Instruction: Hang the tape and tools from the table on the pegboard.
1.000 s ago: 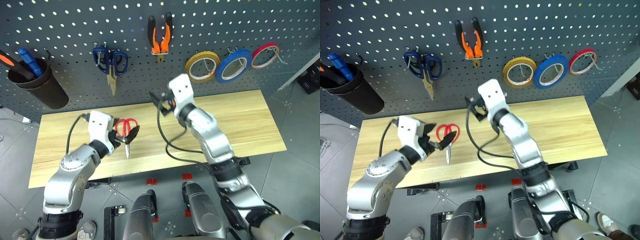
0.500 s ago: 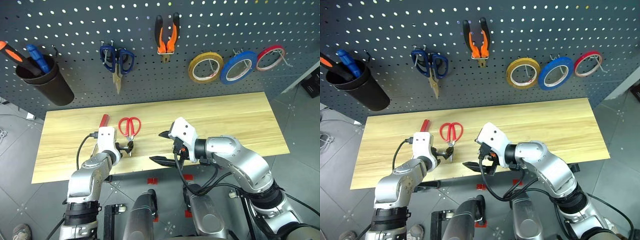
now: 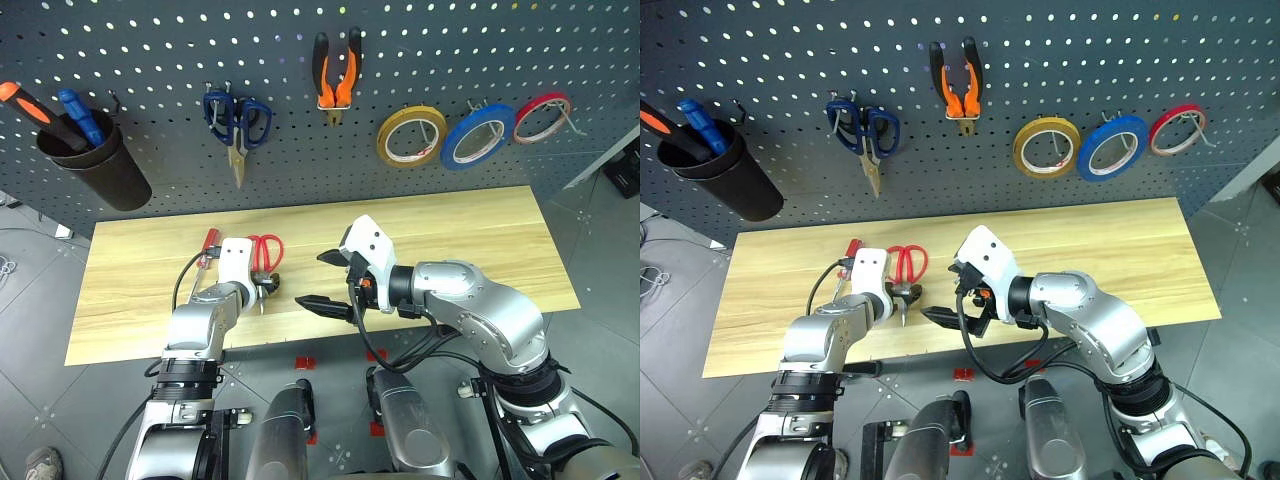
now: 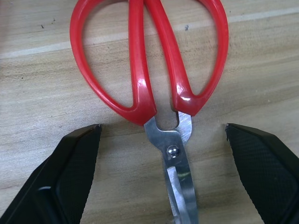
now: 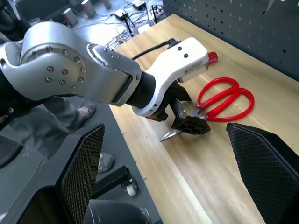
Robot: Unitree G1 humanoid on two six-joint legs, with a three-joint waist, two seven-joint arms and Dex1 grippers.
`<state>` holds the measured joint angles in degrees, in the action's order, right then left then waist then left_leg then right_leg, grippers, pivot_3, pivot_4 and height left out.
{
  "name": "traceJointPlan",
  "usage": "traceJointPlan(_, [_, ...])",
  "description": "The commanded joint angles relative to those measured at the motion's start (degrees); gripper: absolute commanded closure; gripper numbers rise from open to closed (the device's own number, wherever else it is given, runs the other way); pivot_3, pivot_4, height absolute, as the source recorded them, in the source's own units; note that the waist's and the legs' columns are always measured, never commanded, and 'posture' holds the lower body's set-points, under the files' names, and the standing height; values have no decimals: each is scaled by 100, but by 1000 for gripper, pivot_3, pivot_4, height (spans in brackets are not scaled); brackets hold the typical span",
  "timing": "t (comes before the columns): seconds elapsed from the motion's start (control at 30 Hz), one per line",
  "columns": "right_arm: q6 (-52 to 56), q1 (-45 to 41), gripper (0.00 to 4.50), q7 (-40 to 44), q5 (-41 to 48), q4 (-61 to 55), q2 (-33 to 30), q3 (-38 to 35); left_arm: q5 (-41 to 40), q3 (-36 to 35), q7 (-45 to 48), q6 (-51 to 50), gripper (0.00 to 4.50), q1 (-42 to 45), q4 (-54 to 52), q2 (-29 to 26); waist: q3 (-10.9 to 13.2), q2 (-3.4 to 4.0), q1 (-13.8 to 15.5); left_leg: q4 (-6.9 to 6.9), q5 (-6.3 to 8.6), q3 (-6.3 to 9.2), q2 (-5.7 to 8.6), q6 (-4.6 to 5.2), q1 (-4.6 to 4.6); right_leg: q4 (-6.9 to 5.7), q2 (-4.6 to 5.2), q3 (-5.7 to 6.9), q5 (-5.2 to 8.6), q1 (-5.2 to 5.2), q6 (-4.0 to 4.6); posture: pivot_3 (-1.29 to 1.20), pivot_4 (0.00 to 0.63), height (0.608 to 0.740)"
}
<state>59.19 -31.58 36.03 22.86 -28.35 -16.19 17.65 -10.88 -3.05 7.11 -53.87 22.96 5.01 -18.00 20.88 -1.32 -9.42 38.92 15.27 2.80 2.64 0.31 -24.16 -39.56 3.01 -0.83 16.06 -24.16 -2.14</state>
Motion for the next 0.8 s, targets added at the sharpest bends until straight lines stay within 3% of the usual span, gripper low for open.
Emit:
traceJointPlan(0.03, [176, 27, 36, -83, 293, -212, 76, -172, 219, 434, 79, -584, 0, -304, -83, -128, -1, 0, 0, -1, 0, -1, 0, 0, 0, 0, 0, -1, 0, 0, 0, -314, 365, 740])
traceJointPlan(0.17, [293, 76, 36, -124, 464, -276, 86, -202, 322, 571, 35, -758, 0, -330, -51, -63, -11, -1, 8, -1, 0, 1, 0, 0, 2, 0, 0, 0, 0, 2, 0, -297, 358, 740])
traceJointPlan(0.4, [392, 35, 36, -210, 654, -269, 95, -217, 266, -25, -271, -793, 0, -139, 621, 382, -51, 5, 66, -1, 0, 0, 0, 0, 21, 2, 1, 1, 0, 19, 0, -305, 359, 740])
traceJointPlan(0.5, [463, 20, 0, -256, 756, -267, 98, -254, 241, -195, -307, -764, 528, -55, 870, 489, -72, 21, 63, -3, 1, -1, 0, 0, 35, 2, 0, 0, 0, 32, -1, -305, 359, 740])
traceJointPlan(0.8, [924, -68, 0, -479, 1113, -221, 307, -546, 396, -110, -173, -566, 3232, 165, 1523, 477, -151, 66, 62, -7, 1, 1, 0, 1, 55, 16, 0, 3, 0, 60, -3, -327, 356, 740])
